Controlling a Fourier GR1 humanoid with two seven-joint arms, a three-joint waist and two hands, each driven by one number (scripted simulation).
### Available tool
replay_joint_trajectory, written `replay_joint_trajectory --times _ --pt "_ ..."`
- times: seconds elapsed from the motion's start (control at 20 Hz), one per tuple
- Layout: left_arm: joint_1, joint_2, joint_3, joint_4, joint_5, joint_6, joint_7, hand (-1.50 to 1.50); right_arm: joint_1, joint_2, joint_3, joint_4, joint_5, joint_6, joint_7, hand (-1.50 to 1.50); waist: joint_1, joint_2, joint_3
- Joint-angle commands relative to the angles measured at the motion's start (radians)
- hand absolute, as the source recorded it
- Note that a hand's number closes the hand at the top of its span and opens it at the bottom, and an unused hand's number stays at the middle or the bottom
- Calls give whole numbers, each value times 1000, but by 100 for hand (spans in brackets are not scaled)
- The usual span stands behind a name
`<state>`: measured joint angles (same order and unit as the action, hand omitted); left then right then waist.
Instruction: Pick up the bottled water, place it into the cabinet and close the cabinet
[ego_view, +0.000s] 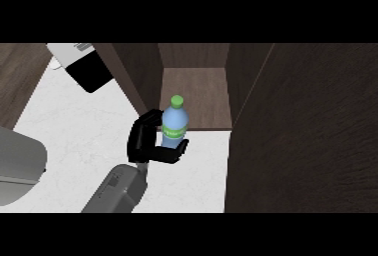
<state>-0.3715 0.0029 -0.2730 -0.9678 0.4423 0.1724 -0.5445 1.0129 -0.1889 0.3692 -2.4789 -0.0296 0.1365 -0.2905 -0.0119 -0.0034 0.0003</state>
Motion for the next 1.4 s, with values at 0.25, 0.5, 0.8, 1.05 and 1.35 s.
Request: replay_joint_trajectory --times 0.25,0.5,0.8,1.05,1.35 --pt "-244 -3 -148 -10 90 301 142 150 5 -5 -24 -104 -43 -15 55 -150 -19 3 -1" --pt "-405 -3 -135 146 56 338 206 150 -53 -17 -117 -4 -125 25 10 -150 -22 8 0" --pt "-521 -3 -84 351 121 356 148 150 -22 -11 -106 -36 -85 36 -8 -150 -41 12 -1" --pt "-606 -2 -90 544 55 351 110 150 -55 -23 -154 -6 -138 69 -18 -150 -54 23 0" --pt "-703 25 -52 704 48 428 152 150 -30 -12 -142 -46 -146 76 -1 -150 -66 27 -1"
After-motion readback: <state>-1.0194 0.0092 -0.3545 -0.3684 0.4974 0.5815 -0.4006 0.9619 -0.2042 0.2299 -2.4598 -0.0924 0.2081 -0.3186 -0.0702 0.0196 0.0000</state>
